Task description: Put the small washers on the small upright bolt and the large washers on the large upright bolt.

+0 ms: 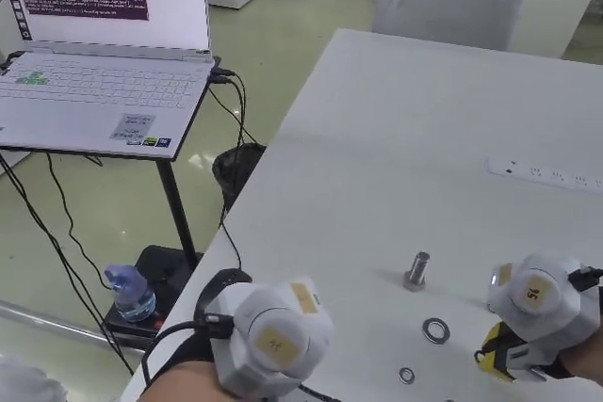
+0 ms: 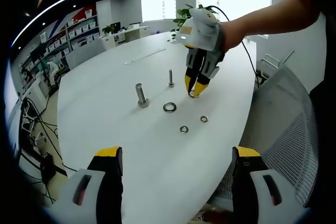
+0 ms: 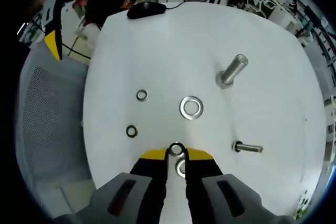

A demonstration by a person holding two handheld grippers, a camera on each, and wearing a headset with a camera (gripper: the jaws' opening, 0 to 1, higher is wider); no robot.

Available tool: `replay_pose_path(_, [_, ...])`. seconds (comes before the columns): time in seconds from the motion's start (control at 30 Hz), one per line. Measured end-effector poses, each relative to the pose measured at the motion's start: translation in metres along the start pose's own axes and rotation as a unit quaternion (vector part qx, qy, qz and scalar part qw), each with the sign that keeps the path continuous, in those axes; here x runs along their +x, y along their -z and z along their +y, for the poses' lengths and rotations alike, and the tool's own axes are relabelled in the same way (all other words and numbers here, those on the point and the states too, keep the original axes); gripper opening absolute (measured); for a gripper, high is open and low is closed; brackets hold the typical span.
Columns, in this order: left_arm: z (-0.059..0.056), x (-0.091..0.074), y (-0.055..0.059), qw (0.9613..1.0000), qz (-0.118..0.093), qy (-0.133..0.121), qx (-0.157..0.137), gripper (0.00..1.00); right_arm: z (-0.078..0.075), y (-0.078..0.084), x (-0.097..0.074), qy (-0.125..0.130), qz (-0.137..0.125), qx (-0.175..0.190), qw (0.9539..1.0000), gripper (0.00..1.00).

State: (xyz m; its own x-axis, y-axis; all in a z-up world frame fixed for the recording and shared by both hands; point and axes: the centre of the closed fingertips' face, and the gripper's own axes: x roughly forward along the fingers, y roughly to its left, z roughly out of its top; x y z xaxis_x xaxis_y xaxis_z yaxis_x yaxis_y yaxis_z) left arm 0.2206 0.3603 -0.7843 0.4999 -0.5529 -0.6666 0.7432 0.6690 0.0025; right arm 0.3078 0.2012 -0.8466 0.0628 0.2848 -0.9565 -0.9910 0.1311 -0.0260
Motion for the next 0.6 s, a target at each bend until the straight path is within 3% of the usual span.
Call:
replay_pose_path(0.37, [0.000,0.000,0.003,1.0000,0.005,-0.001,0.000,0.94,-0.027,0.024,-0.027,0.020,0.002,0.031,0.9993,0.13])
replay_pose_path(0.6, [0.001,0.003,0.003,1.0000,0.004,0.002,-0.008,0.99,-0.043,0.022,-0.038,0.028,-0.002,0.044,0.9986,0.13])
